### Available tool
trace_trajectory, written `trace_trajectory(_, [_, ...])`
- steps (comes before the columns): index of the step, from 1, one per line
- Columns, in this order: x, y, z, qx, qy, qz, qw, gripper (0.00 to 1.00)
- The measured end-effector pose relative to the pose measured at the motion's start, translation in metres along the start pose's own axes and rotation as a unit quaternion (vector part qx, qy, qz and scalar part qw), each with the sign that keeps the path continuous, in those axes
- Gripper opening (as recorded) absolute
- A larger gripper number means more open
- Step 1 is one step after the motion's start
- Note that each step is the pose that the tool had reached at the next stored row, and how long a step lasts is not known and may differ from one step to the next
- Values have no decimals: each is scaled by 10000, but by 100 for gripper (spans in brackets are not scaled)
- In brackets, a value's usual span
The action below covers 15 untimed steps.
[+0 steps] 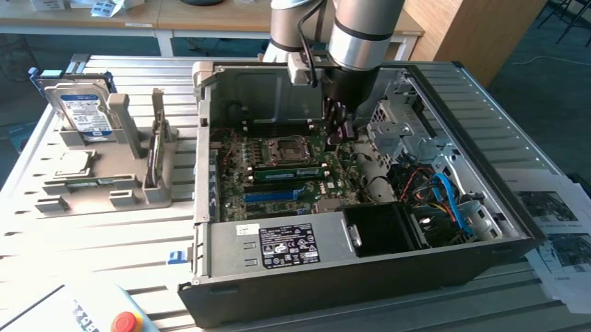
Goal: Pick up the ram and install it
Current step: 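Press down the ram until it locks into place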
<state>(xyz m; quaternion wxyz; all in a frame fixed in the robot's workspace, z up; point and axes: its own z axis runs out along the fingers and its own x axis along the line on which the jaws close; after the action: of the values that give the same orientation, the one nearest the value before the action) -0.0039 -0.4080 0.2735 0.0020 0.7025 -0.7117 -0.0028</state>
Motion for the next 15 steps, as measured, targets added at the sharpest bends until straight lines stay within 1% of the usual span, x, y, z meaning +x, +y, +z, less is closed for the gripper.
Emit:
trace_trajectory(6, [0, 0, 46, 0, 0, 0, 10000, 10])
trace_trajectory(10, [0, -1, 107, 0, 0, 0, 10000, 10])
trace_trajectory(15, [0, -1, 113, -1, 1, 1, 10000, 10])
